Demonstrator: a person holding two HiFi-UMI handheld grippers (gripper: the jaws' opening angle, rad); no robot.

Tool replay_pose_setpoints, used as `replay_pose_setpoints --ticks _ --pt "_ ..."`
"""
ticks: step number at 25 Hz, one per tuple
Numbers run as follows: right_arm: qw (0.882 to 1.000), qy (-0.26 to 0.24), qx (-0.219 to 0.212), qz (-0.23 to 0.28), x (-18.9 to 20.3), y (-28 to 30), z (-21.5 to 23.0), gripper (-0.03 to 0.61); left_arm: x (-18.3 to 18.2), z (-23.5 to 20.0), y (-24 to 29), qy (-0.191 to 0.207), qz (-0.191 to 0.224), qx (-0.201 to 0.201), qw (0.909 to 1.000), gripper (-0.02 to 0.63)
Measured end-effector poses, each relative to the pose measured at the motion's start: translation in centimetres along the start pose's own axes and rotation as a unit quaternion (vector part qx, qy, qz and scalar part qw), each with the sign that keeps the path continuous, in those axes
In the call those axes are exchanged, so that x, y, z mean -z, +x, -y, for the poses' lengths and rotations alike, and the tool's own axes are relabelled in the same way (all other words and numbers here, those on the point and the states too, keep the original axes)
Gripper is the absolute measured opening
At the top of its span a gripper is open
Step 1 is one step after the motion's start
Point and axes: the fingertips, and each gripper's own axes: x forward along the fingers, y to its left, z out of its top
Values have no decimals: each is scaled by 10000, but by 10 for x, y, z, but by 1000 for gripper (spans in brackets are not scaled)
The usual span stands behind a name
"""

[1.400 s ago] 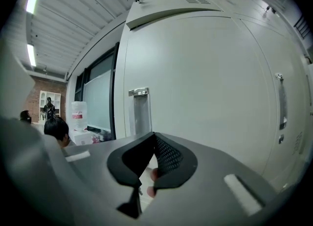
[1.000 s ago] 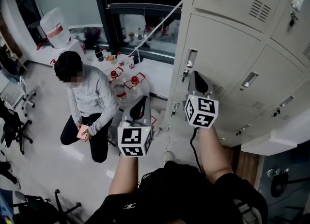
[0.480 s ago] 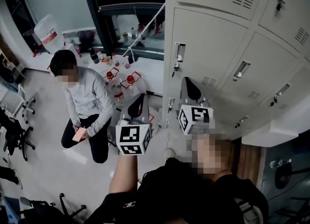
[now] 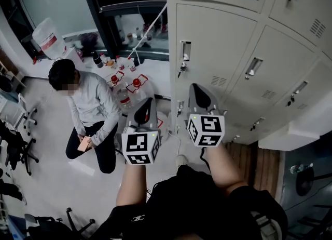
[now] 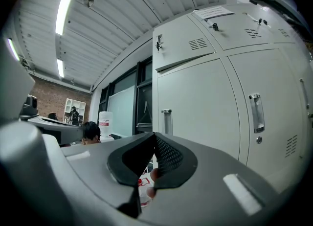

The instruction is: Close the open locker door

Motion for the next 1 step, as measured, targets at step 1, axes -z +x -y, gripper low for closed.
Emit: replay_pose_setpoints --ticks 1 --pt "10000 -4 -11 -9 1 -1 -1 11 0 2 -1 14 -2 8 10000 0"
